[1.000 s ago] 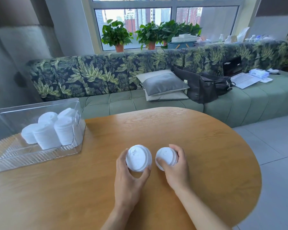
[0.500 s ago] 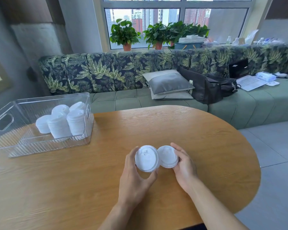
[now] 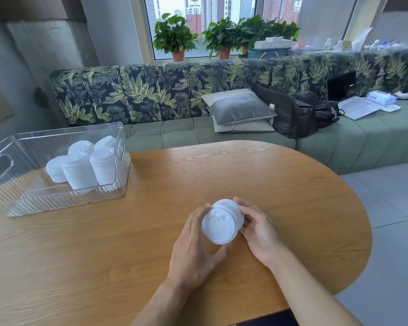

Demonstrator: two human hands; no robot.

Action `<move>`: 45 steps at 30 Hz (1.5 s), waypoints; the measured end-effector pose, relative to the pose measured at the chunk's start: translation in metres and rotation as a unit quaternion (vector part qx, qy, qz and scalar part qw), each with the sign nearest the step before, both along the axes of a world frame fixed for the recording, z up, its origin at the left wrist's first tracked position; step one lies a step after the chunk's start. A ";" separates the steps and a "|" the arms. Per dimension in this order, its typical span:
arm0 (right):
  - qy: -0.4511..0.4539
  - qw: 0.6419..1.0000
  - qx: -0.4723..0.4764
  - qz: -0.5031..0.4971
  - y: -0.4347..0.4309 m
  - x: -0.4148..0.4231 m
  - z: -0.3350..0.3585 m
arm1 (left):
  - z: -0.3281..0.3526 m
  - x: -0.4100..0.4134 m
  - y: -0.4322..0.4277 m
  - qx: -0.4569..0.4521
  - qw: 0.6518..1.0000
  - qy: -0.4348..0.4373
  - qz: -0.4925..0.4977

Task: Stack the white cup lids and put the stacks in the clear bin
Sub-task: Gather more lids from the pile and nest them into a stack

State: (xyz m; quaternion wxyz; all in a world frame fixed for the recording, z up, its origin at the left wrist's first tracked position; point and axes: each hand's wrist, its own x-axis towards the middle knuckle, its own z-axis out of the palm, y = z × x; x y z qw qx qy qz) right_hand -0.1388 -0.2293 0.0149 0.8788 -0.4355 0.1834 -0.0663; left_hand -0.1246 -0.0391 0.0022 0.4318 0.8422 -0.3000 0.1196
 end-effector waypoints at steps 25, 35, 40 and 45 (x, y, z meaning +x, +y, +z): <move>-0.058 0.990 -0.012 0.125 0.014 -0.010 0.004 | -0.007 0.006 -0.004 0.012 0.998 -0.003 0.068; -0.044 0.993 0.003 0.113 0.013 -0.010 0.006 | 0.003 0.015 0.005 -0.214 0.949 0.229 0.047; -0.042 0.987 -0.050 0.148 0.013 -0.010 0.006 | 0.005 0.024 0.014 -0.219 0.931 0.293 -0.001; -0.039 0.987 -0.063 0.144 0.017 -0.010 0.008 | 0.004 0.027 0.013 -0.235 0.921 0.310 0.011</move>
